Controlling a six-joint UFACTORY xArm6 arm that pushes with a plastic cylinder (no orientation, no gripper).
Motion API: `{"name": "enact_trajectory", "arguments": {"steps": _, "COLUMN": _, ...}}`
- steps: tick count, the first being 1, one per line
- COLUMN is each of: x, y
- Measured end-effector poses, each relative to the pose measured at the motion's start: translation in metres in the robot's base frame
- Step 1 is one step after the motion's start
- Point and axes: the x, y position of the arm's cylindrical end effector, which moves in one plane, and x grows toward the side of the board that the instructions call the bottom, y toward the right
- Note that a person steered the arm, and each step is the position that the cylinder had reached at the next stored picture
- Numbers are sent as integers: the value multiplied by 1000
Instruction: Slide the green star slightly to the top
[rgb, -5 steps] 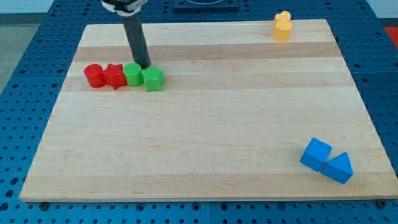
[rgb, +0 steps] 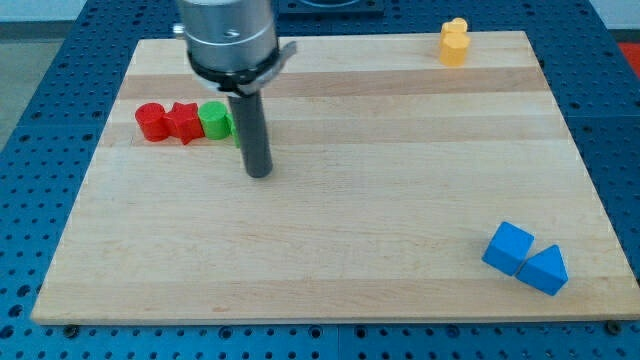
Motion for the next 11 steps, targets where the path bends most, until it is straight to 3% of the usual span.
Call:
{"name": "enact_trajectory", "arguments": {"steps": 3, "x": -46, "y": -18}}
{"name": "enact_trajectory", "arguments": {"steps": 4, "x": -43, "y": -16}}
{"name": "enact_trajectory", "arguments": {"steps": 5, "x": -20, "y": 0}}
{"name": "enact_trajectory", "arguments": {"steps": 6, "x": -41, "y": 51}}
{"name": "enact_trajectory", "arguments": {"steps": 8, "x": -187, "y": 69}}
{"name": "enact_trajectory", "arguments": {"steps": 9, "x": -200, "y": 45}}
{"name": "enact_trajectory", "arguments": {"steps": 11, "x": -148, "y": 8}}
